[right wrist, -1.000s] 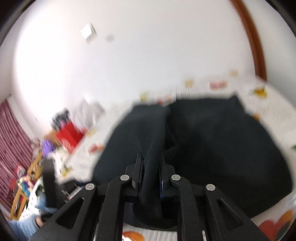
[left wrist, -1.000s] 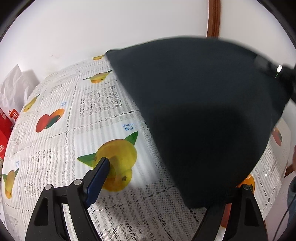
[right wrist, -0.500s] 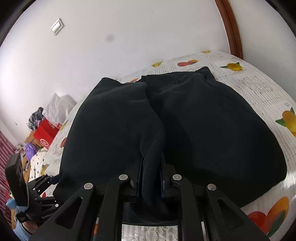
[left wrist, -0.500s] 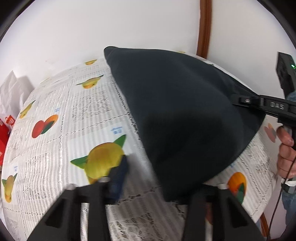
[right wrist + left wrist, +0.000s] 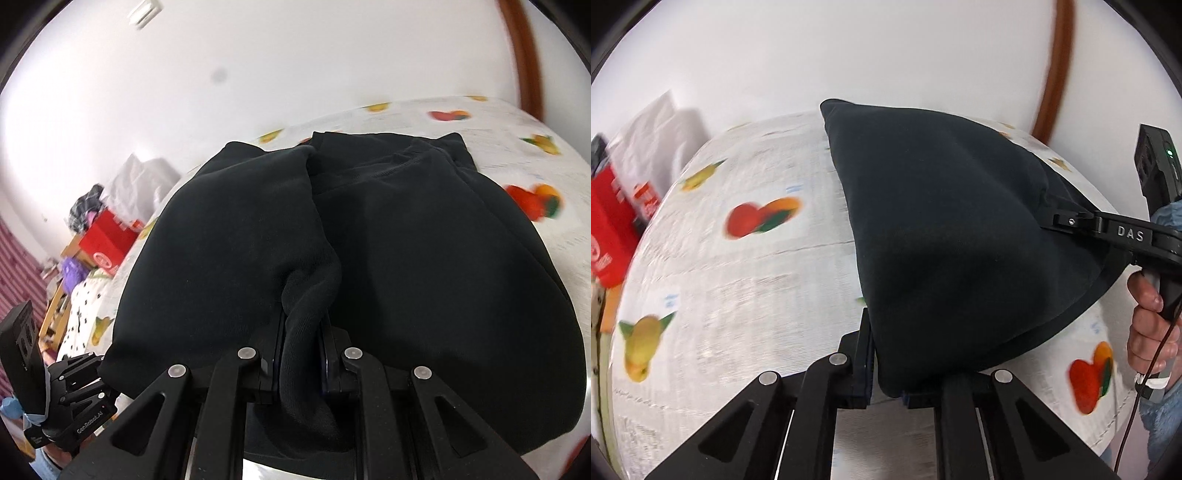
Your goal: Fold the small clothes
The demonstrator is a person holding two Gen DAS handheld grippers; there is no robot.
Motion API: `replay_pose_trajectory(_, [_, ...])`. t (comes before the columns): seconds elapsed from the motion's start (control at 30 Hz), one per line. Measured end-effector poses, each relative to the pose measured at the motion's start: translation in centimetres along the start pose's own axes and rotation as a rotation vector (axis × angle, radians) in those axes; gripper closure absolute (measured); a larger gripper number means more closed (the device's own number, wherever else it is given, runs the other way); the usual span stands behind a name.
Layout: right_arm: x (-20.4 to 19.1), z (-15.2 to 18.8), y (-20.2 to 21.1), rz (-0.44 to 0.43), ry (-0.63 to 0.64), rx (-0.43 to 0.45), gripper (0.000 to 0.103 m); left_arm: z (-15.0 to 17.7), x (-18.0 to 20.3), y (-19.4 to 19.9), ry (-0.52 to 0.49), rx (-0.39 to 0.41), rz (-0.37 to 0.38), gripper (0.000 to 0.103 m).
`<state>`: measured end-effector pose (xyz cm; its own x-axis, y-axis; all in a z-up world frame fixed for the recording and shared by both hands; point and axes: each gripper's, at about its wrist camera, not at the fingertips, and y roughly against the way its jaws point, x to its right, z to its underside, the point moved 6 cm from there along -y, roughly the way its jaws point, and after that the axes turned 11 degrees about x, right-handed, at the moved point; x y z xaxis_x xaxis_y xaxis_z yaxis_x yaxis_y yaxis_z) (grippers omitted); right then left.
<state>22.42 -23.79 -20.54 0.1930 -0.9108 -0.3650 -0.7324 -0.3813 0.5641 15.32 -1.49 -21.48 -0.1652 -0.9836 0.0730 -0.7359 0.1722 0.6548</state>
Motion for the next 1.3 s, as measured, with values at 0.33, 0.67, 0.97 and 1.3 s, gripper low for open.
replay_pose_trajectory(0.33, [-2.1,-0.4,-1.1,-0.015,0.007,-0.016,0.089,0.4,0.4,-1.3,0.031,-0.013,0.078,0.042])
replay_pose_trajectory(0.67, [-4.7,-4.7,6.4,-0.085,0.134,0.278,0.091,0.1,1.3,-3.2,-0.030,-0.014,-0.078,0.040])
replay_pose_trajectory(0.97, [4.4,-0.6,7.1,0.150,0.094,0.168,0.091,0.1,1.2,-3.4,-0.044,0.002,-0.108,0.039])
replay_pose_trajectory(1.3, [5.8,0.4,4.8,0.141,-0.024,0.116,0.090,-0.2,4.6,-2.1,-0.091,0.020,0.006,0.032])
